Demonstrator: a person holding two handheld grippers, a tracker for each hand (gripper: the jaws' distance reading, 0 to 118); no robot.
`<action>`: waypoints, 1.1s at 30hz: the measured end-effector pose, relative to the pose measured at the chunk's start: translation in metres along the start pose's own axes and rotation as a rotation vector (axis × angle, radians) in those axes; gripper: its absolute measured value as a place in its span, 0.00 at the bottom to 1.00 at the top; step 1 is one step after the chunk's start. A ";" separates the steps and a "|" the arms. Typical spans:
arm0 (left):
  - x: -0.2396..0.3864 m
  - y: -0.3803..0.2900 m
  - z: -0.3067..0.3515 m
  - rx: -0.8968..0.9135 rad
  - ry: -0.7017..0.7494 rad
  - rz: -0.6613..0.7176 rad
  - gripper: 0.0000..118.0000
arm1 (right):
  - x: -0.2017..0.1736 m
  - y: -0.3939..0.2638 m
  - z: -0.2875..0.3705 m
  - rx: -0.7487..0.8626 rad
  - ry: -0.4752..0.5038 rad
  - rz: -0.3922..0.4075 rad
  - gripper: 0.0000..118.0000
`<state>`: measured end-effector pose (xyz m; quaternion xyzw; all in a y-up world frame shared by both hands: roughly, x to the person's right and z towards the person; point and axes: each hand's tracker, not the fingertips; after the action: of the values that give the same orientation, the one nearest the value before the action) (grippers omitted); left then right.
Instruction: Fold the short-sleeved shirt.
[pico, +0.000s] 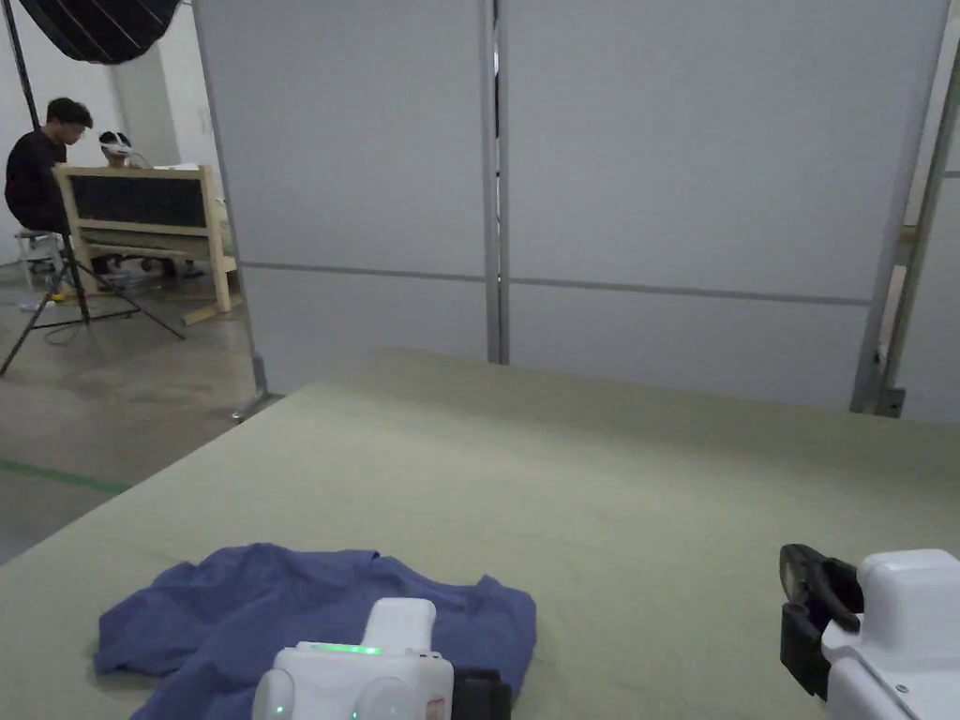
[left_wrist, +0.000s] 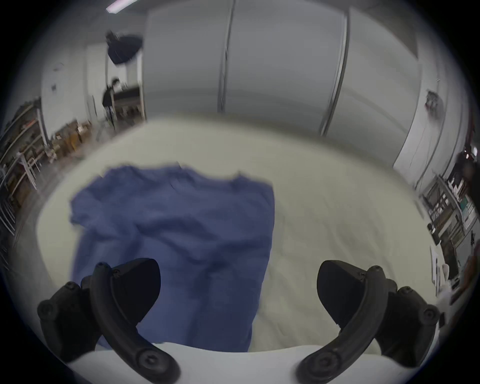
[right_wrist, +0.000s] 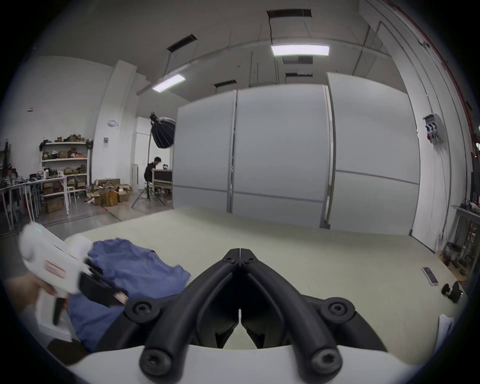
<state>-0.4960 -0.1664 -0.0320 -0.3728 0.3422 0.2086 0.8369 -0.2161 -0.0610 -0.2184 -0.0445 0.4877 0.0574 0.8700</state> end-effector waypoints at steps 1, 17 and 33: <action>0.000 -0.001 -0.031 -0.057 0.015 0.001 1.00 | 0.006 -0.006 -0.003 -0.023 -0.011 0.004 0.02; -0.002 0.021 0.048 0.332 -0.020 0.240 0.07 | 0.066 0.005 0.041 0.040 -0.103 -0.020 0.02; 0.384 -0.066 0.050 0.099 -0.683 -0.363 0.06 | 0.166 0.017 0.193 0.158 -0.360 -0.043 0.02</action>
<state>-0.1753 -0.1340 -0.2557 -0.2956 -0.0179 0.1526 0.9429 0.0308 -0.0091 -0.2601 0.0245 0.3263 0.0074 0.9449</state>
